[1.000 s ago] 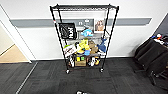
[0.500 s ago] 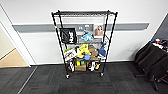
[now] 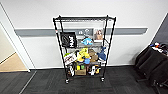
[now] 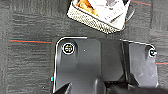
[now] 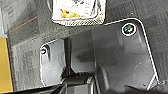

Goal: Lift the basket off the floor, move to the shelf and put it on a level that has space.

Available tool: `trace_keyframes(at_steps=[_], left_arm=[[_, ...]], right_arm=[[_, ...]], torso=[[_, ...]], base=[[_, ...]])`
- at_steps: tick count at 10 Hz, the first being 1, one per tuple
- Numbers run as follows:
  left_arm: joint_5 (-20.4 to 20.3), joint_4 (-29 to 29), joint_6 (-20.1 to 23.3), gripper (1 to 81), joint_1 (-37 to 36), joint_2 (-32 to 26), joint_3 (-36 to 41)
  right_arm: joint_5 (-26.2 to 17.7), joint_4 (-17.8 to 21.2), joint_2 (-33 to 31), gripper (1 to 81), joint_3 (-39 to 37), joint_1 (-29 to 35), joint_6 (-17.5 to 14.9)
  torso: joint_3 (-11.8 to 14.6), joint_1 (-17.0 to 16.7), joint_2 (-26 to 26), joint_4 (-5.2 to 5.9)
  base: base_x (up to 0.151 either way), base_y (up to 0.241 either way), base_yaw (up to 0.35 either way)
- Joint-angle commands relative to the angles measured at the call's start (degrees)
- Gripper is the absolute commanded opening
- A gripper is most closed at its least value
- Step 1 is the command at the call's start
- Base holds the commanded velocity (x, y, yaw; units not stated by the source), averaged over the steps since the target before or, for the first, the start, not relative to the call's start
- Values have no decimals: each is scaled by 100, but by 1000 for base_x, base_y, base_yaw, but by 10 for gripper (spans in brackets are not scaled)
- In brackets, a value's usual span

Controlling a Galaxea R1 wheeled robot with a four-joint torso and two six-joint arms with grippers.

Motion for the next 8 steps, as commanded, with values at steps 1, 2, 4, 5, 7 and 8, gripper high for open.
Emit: trace_keyframes(at_steps=[1, 2, 4, 5, 7, 8], left_arm=[[458, -86, -14, 811, -373, -186, -33], [458, -86, -23, 811, -399, -195, -33], [466, -103, -32, 811, -434, -177, -33], [519, -103, -32, 811, -443, -168, -16], [546, -147, -32, 811, -540, -160, -33], [572, -156, -32, 811, -618, -160, -33]], right_arm=[[-350, 82, -124, 811, 97, 305, 18], [-359, 83, -124, 811, 97, 340, 18], [-429, 100, -115, 811, 115, 438, 18], [-447, 136, -115, 811, 115, 499, 26], [-447, 144, -115, 811, 123, 569, 26], [-447, 153, -124, 811, 115, 613, 26]], torso=[[0, 356, -553, 0], [-228, 480, -748, 0], [-575, 686, -1085, 0], [-681, 773, -1224, 0], [-1021, 1008, -1592, 0], [-1220, 1145, -1806, 0]], base=[[0, 0, 0], [0, 0, 0], [0, 0, 0], [0, 0, 0], [0, 0, 0], [0, 0, 0]])
